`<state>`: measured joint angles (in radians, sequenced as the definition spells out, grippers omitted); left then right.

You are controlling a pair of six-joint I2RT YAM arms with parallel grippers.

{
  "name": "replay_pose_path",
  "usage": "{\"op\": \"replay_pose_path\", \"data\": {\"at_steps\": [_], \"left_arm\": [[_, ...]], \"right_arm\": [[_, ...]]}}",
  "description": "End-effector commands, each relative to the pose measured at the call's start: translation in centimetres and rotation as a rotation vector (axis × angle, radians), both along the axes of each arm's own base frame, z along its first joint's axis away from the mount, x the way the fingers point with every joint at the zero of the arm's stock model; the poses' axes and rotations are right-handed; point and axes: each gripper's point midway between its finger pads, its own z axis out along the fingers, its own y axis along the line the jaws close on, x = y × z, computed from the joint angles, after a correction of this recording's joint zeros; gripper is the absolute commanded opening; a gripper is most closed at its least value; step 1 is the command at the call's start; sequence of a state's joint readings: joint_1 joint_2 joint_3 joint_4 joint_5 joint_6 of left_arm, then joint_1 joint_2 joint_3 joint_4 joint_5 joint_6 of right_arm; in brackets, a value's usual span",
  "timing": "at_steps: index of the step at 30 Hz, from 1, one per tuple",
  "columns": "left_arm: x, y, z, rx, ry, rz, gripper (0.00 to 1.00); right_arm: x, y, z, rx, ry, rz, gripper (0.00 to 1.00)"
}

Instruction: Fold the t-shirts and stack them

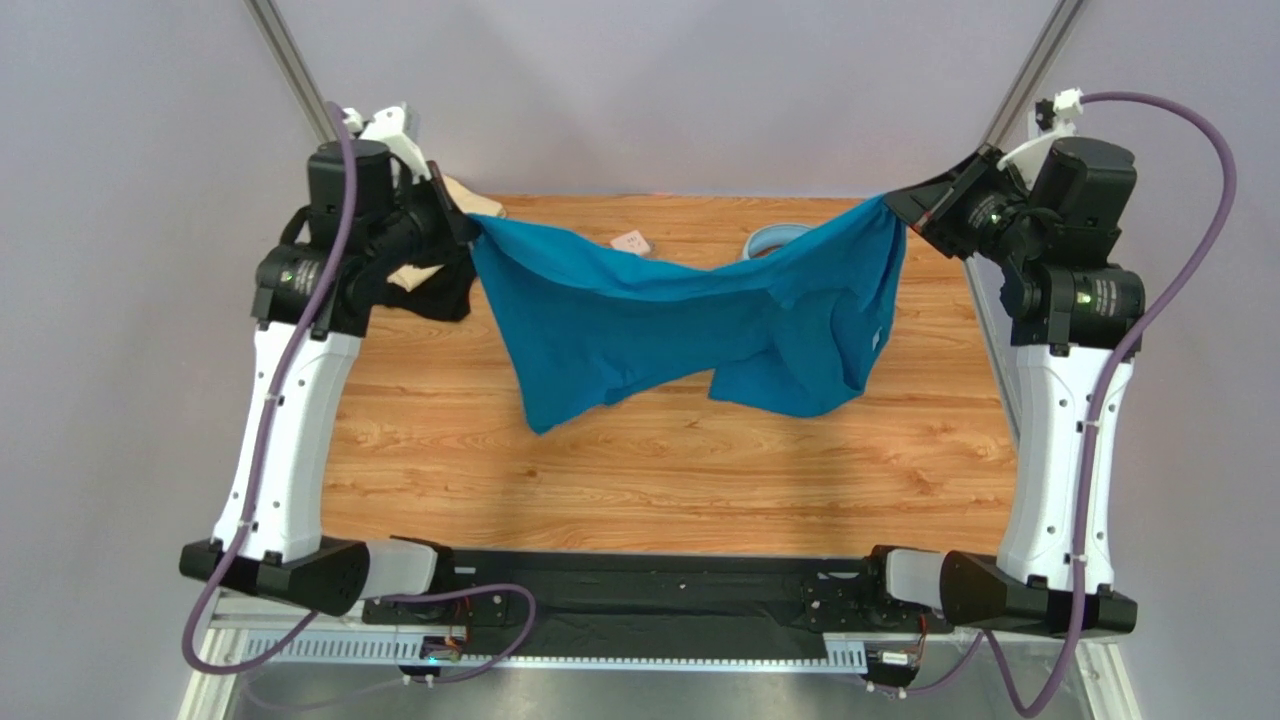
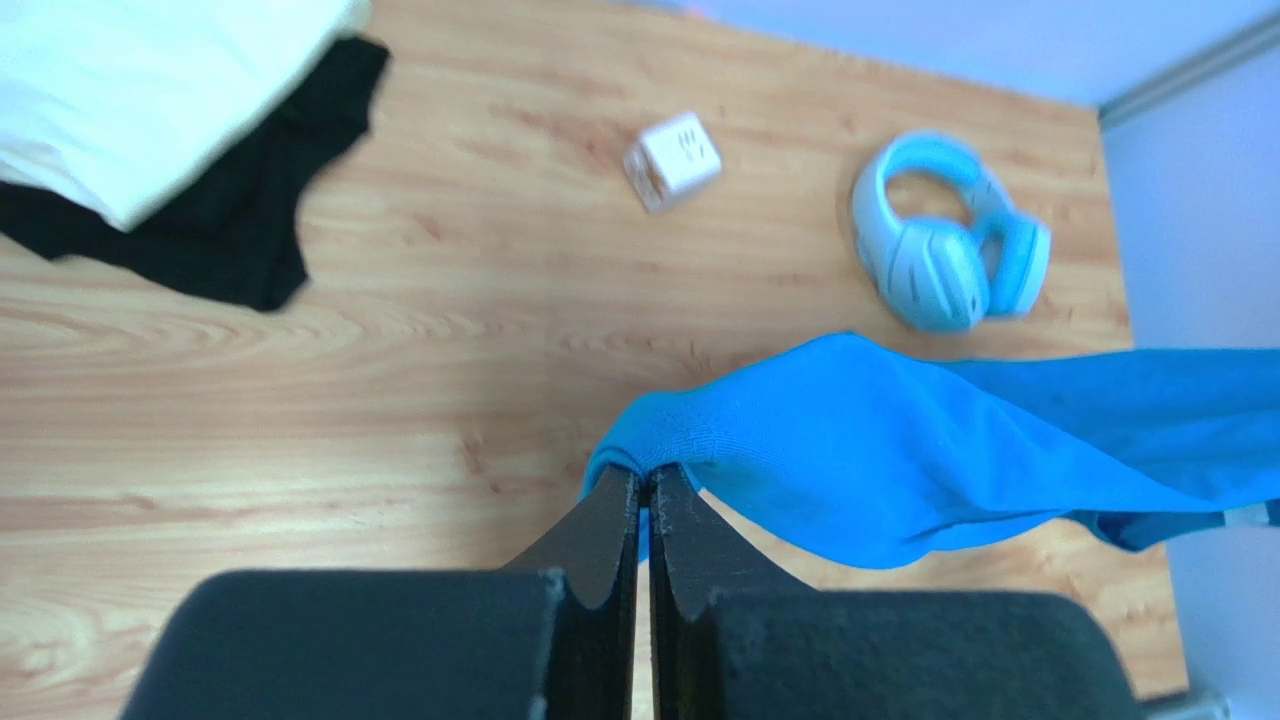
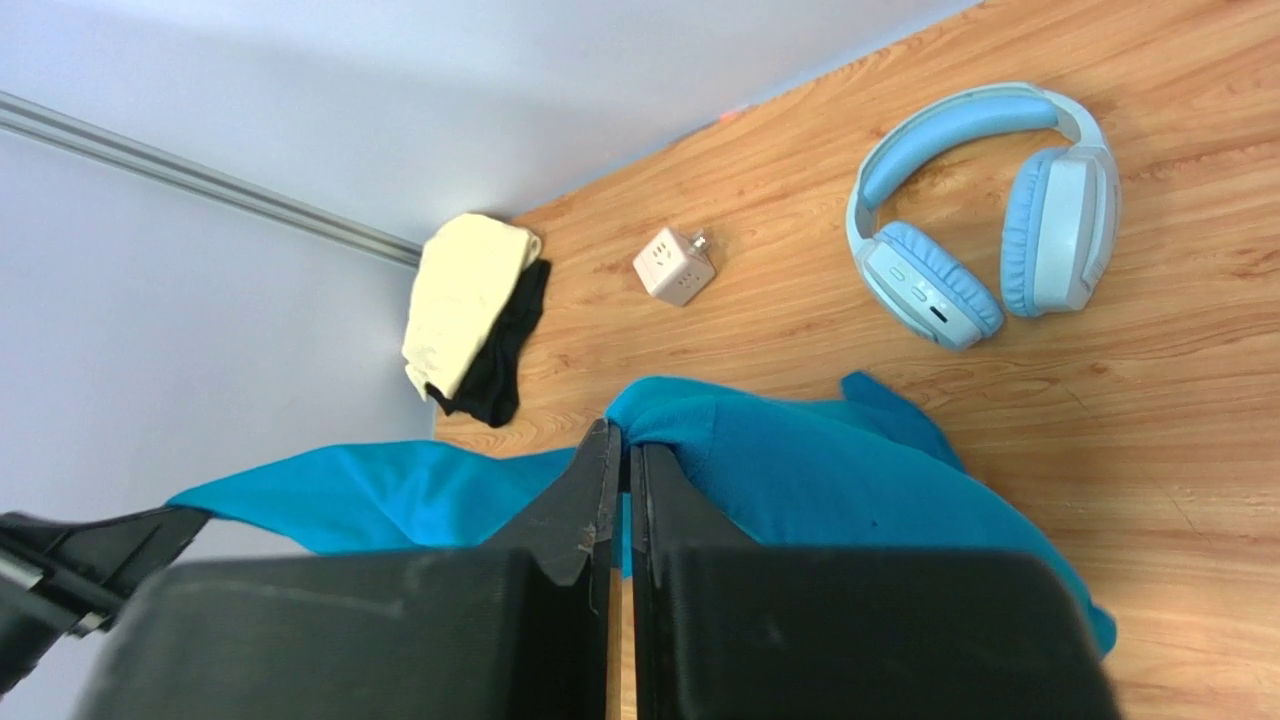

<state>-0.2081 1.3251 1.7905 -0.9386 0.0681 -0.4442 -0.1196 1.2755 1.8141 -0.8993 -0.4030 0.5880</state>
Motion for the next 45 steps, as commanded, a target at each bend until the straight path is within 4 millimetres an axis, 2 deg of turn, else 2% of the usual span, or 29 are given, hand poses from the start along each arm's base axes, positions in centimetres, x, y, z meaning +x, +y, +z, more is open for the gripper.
{"op": "replay_pose_path", "data": {"at_steps": [1, 3, 7, 8, 10, 11, 13, 14, 17, 20, 24, 26, 28, 29, 30, 31, 32, 33, 34, 35, 36, 37, 38, 40, 41, 42, 43, 44, 45], "left_arm": [[-3.0, 3.2, 5.8, 0.021, -0.143, 0.122, 0.0], [-4.0, 3.8, 7.7, 0.018, -0.192, 0.149, 0.0], [-5.2, 4.8, 9.9, 0.012, -0.259, 0.185, 0.0], [-5.4, 5.2, 10.3, 0.016, -0.271, 0.209, 0.0], [-6.1, 5.7, 11.5, 0.015, -0.306, 0.229, 0.0], [-6.8, 6.3, 12.1, 0.016, -0.329, 0.25, 0.0], [-7.9, 6.9, 13.5, 0.014, -0.378, 0.267, 0.0], [-9.1, 7.5, 14.4, 0.021, -0.413, 0.288, 0.0], [-11.8, 8.9, 16.9, 0.028, -0.508, 0.323, 0.0], [-14.2, 9.2, 18.8, 0.024, -0.585, 0.31, 0.0], [-15.7, 9.4, 19.7, 0.018, -0.63, 0.303, 0.0], [-16.3, 9.7, 19.7, 0.018, -0.638, 0.315, 0.0], [-15.9, 9.8, 19.0, 0.039, -0.622, 0.321, 0.0], [-15.4, 9.9, 18.6, 0.048, -0.605, 0.33, 0.0], [-14.4, 9.8, 17.2, 0.063, -0.562, 0.329, 0.0], [-13.6, 9.6, 16.3, 0.065, -0.534, 0.324, 0.0], [-11.8, 9.1, 13.9, 0.091, -0.463, 0.31, 0.0], [-10.8, 8.8, 12.7, 0.101, -0.426, 0.301, 0.0], [-9.8, 8.5, 11.1, 0.103, -0.374, 0.297, 0.0], [-7.9, 8.1, 7.7, 0.133, -0.266, 0.289, 0.0], [-7.0, 7.8, 5.8, 0.143, -0.209, 0.284, 0.0], [-5.8, 7.3, 3.4, 0.152, -0.135, 0.275, 0.0], [-5.0, 7.0, -0.3, 0.174, -0.034, 0.265, 0.0], [-4.1, 6.1, -4.0, 0.174, 0.076, 0.235, 0.0], [-3.9, 5.8, -6.7, 0.165, 0.139, 0.236, 0.0], [-3.8, 5.3, -7.9, 0.147, 0.161, 0.221, 0.0], [-4.1, 5.2, -10.4, 0.153, 0.205, 0.214, 0.0], [-3.4, 5.0, -10.8, 0.136, 0.181, 0.217, 0.0], [-3.3, 5.0, -11.6, 0.138, 0.185, 0.217, 0.0]], "right_arm": [[-4.1, 0.0, 7.4, -0.008, -0.236, -0.033, 0.0], [-5.3, -0.6, 9.3, -0.025, -0.294, -0.067, 0.0], [-7.1, -1.6, 11.2, -0.043, -0.358, -0.141, 0.0], [-8.5, -1.8, 11.9, -0.063, -0.395, -0.161, 0.0], [-10.0, -2.6, 13.1, -0.101, -0.444, -0.217, 0.0], [-11.6, -2.8, 13.9, -0.135, -0.486, -0.233, 0.0], [-13.1, -3.3, 14.8, -0.159, -0.516, -0.273, 0.0], [-14.7, -3.1, 15.6, -0.16, -0.554, -0.278, 0.0], [-17.0, -2.9, 16.0, -0.157, -0.594, -0.291, 0.0], [-18.6, -3.2, 16.5, -0.182, -0.632, -0.319, 0.0], [-19.7, -4.2, 17.5, -0.211, -0.664, -0.378, 0.0], [-19.3, -4.3, 17.7, -0.207, -0.662, -0.386, 0.0], [-17.9, -4.7, 16.9, -0.201, -0.625, -0.391, 0.0], [-16.3, -4.7, 16.1, -0.209, -0.595, -0.375, 0.0], [-14.9, -4.3, 15.6, -0.207, -0.585, -0.344, 0.0], [-12.0, -4.7, 12.9, -0.196, -0.491, -0.338, 0.0], [-10.7, -4.7, 11.9, -0.181, -0.451, -0.33, 0.0], [-9.5, -4.2, 11.0, -0.168, -0.422, -0.288, 0.0], [-7.1, -4.1, 8.6, -0.153, -0.343, -0.264, 0.0], [-6.1, -3.8, 7.6, -0.139, -0.309, -0.238, 0.0], [-5.1, -2.9, 6.4, -0.128, -0.279, -0.176, 0.0], [-3.6, -2.8, 3.8, -0.119, -0.207, -0.155, 0.0], [-3.0, -2.8, 2.0, -0.117, -0.162, -0.153, 0.0], [-2.1, -2.8, -1.2, -0.115, -0.091, -0.144, 0.0], [-1.5, -2.7, -5.2, -0.114, 0.004, -0.128, 0.0], [-1.3, -2.5, -7.2, -0.108, 0.053, -0.113, 0.0], [-1.2, -2.2, -9.4, -0.096, 0.107, -0.095, 0.0], [-1.5, -1.6, -12.9, -0.074, 0.191, -0.063, 0.0], [-1.6, -1.3, -15.0, -0.062, 0.246, -0.043, 0.0]]}}
